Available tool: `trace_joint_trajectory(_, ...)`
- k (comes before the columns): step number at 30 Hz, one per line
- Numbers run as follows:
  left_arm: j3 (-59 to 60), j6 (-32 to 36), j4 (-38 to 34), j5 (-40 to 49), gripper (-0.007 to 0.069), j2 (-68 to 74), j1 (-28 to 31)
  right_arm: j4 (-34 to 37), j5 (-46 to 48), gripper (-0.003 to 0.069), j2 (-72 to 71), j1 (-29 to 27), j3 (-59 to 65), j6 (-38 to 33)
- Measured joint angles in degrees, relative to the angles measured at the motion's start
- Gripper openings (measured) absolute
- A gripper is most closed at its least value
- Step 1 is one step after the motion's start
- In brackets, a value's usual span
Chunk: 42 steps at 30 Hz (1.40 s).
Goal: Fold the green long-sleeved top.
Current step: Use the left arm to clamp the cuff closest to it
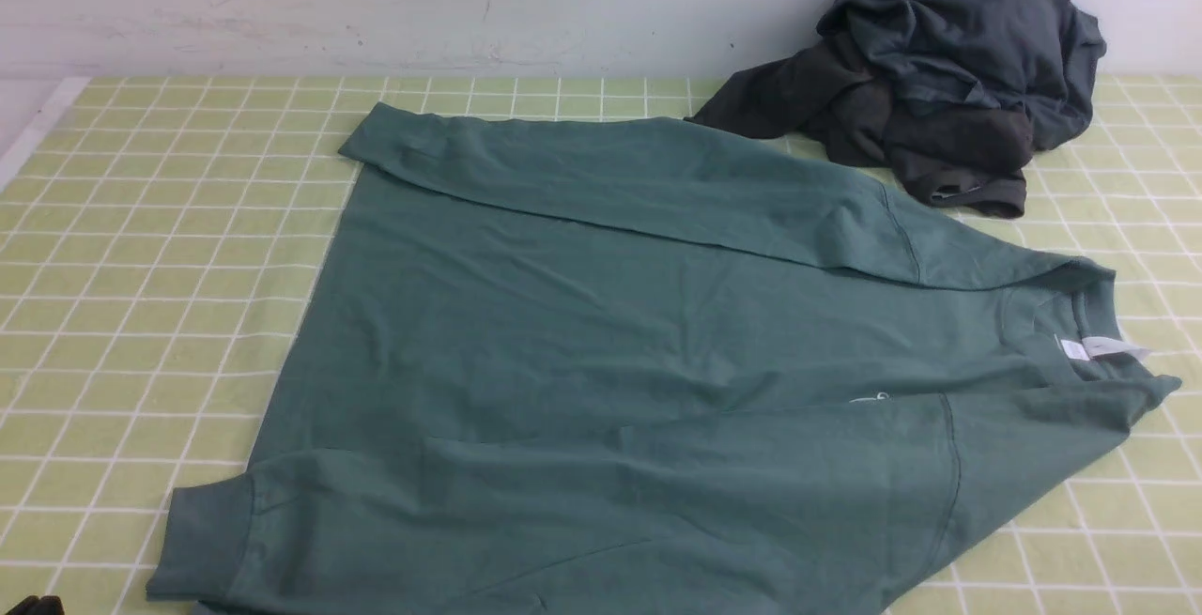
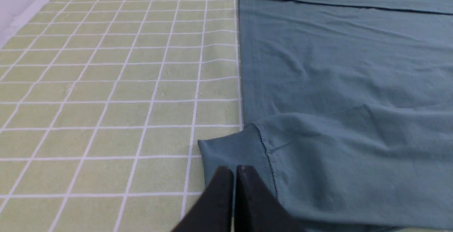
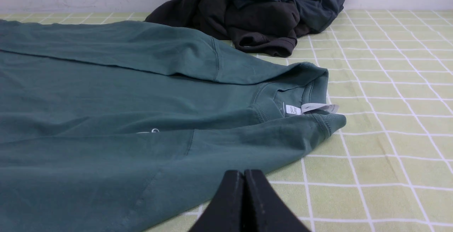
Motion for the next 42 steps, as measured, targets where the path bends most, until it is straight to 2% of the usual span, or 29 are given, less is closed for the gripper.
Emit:
trace_joint_trajectory(36,0.0,0.0,0.06,-0.22,0.0,0.0,0.0,0.05,0.0,-0.0014,0.0,0.0,0.0,0.0)
trace_joint_trajectory(39,0.1,0.0,0.06,-1.17,0.0,0.0,0.0,0.05,-1.53,-0.0014,0.0,0.0,0.17,0.0)
trace_joint_trajectory(42,0.57,0.0,0.0,-5.69,0.0,0.0,0.0,0.0,-6.9,-0.0014,0.0,0.0,0.36,0.0)
